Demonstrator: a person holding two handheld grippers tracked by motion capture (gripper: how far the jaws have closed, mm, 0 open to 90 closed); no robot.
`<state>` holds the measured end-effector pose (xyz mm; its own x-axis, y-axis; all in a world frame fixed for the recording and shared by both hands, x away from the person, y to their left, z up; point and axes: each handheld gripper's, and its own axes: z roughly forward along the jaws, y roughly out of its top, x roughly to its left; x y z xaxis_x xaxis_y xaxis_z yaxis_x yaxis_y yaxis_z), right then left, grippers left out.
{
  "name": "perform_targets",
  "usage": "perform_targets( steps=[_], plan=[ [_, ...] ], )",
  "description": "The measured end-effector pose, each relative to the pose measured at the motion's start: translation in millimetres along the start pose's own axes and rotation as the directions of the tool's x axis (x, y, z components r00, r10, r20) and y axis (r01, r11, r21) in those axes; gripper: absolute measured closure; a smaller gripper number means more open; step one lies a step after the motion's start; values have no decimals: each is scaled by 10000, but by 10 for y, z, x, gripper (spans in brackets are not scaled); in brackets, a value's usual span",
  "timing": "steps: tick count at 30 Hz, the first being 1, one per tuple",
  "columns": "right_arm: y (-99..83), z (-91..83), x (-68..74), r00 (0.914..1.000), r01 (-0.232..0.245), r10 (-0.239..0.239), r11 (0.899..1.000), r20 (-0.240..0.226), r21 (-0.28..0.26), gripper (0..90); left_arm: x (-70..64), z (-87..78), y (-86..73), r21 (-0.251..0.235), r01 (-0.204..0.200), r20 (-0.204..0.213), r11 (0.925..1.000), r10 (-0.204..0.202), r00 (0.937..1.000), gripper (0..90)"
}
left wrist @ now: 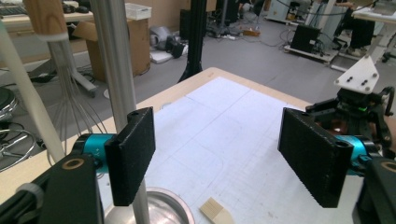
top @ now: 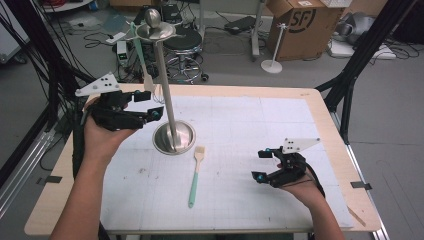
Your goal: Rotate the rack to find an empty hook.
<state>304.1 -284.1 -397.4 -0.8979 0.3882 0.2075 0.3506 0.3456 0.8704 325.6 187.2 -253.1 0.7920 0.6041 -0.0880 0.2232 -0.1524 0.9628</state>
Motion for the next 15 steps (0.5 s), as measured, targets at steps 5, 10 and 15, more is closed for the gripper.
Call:
perform_targets(
  steps=[5, 10, 15],
  plan=[
    [1, -4, 5, 10000, 26, -26, 10000, 13, 11, 132, -1, 33, -61, 208, -47, -19, 9998, 47, 10000, 254],
    [1, -9, 2, 10000, 28, -28, 10000, 39, -17, 131, -3, 56, -149, 319, -7, 200, 9995, 0, 9998, 239],
    [-1, 1, 10, 10000, -17, 17, 10000, 28, 71, 131, -21, 92, -251, 541, 9, 367, 9985, -29, 9993, 218]
  ],
)
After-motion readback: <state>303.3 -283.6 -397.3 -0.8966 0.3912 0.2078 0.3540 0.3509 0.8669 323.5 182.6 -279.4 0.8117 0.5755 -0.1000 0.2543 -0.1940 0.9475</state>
